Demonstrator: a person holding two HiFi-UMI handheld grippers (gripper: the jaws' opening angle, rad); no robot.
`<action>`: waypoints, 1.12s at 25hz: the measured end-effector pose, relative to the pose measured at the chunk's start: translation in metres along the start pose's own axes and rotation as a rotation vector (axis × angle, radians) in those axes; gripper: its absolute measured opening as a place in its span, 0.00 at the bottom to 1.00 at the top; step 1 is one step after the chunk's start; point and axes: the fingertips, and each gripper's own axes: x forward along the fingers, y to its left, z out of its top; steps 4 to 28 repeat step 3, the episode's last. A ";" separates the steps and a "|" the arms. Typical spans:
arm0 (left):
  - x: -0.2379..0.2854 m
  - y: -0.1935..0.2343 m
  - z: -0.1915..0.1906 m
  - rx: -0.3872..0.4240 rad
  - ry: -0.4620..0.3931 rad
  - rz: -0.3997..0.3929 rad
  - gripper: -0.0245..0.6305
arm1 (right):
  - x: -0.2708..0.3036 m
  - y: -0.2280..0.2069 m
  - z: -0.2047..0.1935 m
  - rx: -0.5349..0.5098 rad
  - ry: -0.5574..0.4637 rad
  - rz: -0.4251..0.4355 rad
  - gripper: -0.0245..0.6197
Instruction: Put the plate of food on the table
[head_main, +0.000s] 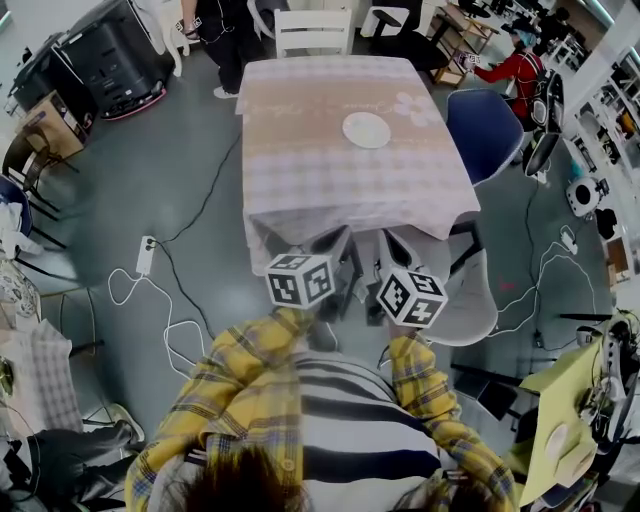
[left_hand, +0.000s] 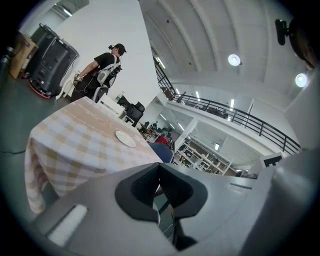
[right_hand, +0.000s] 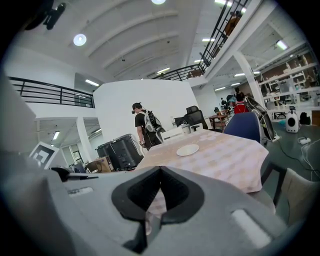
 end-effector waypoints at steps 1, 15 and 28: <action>-0.001 -0.002 -0.001 -0.001 -0.001 0.003 0.03 | -0.002 0.000 0.000 -0.001 0.000 0.002 0.03; -0.002 -0.005 -0.002 -0.002 -0.004 0.007 0.03 | -0.006 0.001 0.001 -0.004 0.000 0.007 0.03; -0.002 -0.005 -0.002 -0.002 -0.004 0.007 0.03 | -0.006 0.001 0.001 -0.004 0.000 0.007 0.03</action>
